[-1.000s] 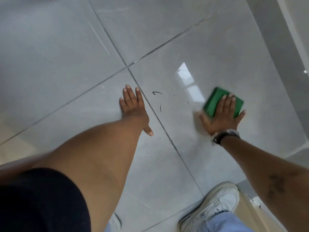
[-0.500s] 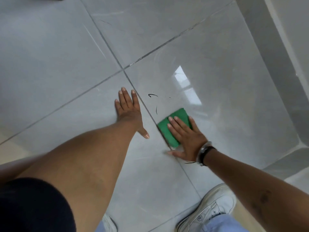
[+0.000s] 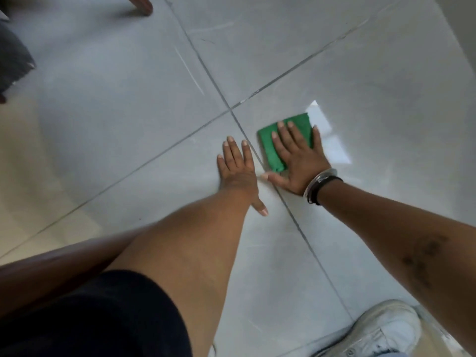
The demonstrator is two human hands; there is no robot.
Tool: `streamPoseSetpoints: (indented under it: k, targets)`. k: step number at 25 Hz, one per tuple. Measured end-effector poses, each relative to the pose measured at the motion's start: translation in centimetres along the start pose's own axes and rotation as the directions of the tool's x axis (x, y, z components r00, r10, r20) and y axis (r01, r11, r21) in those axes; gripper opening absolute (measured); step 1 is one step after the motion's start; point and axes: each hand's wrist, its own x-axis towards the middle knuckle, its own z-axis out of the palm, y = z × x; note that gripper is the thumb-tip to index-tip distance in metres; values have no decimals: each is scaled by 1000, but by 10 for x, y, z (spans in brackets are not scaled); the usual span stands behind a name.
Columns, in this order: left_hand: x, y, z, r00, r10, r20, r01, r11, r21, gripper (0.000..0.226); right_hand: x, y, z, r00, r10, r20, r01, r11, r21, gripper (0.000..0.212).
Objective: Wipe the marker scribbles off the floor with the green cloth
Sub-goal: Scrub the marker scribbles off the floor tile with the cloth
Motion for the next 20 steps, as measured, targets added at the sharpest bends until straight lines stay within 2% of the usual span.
streamPoseSetpoints:
  k: [2, 5, 7, 9, 10, 12, 14, 15, 17, 19, 20]
  targets:
    - [1, -2, 0, 1000, -7, 15, 8, 1000, -19, 183, -38, -1, 15, 986, -158, 54, 161, 986, -50, 98]
    - [-2, 1, -1, 1000, -10, 25, 10, 1000, 29, 183, -108, 11, 37, 983, -154, 102, 159, 986, -49, 95]
    - [-1, 5, -4, 997, -42, 59, 39, 998, 55, 182, -144, 22, 49, 992, -46, 115, 50, 998, -35, 92]
    - [-3, 13, -10, 991, -94, 97, 85, 992, 89, 181, -173, 25, 56, 972, 197, 131, -195, 980, -34, 88]
    - [-4, 16, -15, 986, -114, 119, 102, 989, 104, 180, -180, 20, 57, 930, 335, 150, -337, 941, -16, 86]
    - [-4, 16, -22, 981, -119, 154, 98, 986, 134, 177, -181, -2, 55, 797, 560, 228, -583, 811, 47, 83]
    - [-8, 9, -25, 982, -103, 159, 75, 982, 173, 173, -168, -29, 49, 660, 682, 314, -742, 658, 130, 84]
    - [-9, 6, -24, 981, -98, 165, 65, 979, 193, 172, -157, -36, 46, 618, 720, 315, -784, 595, 178, 89]
    - [-7, 3, -21, 983, -92, 158, 55, 972, 227, 173, -124, -35, 37, 587, 767, 259, -804, 516, 295, 98]
    - [-5, 5, -16, 986, -85, 145, 46, 965, 258, 177, -74, -17, 24, 620, 760, 198, -754, 506, 418, 105]
    - [-5, 7, -14, 987, -86, 137, 48, 965, 259, 179, -49, -8, 15, 681, 716, 154, -704, 583, 406, 107]
